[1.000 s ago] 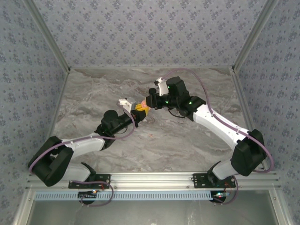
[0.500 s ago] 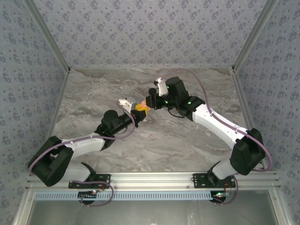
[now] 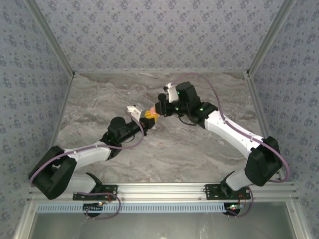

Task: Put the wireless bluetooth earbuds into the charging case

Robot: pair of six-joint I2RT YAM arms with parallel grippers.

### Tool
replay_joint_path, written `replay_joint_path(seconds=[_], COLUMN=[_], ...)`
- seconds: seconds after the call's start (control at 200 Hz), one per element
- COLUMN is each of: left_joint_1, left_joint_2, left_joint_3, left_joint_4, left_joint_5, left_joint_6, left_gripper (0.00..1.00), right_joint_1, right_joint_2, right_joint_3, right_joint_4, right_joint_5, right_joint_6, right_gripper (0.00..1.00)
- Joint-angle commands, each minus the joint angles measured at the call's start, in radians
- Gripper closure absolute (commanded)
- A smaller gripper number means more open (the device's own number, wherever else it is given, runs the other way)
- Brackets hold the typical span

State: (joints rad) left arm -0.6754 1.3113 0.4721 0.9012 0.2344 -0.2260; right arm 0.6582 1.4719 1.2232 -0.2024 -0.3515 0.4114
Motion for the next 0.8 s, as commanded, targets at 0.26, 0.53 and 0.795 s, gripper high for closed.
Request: replay_joint_path(seconds=[0.26, 0.53, 0.795], left_joint_1=[-0.006, -0.005, -0.006], left_joint_2=[-0.043, -0.047, -0.05], left_joint_3=[0.028, 0.028, 0.026], left_joint_4=[-0.015, -0.016, -0.018], left_joint_5=[-0.034, -0.028, -0.035], left_joint_6=[0.06, 0.074, 0.089], left_gripper=[0.93, 0.93, 0.93], right_joint_1=[0.008, 0.008, 0.008], right_joint_2=[-0.034, -0.031, -0.027], right_joint_3=[0.029, 0.027, 0.025], right_joint_4=[-0.026, -0.032, -0.035], right_joint_5=[0.017, 0.014, -0.002], right_joint_6=[-0.005, -0.006, 0.0], right_gripper=[0.76, 0.76, 0.76])
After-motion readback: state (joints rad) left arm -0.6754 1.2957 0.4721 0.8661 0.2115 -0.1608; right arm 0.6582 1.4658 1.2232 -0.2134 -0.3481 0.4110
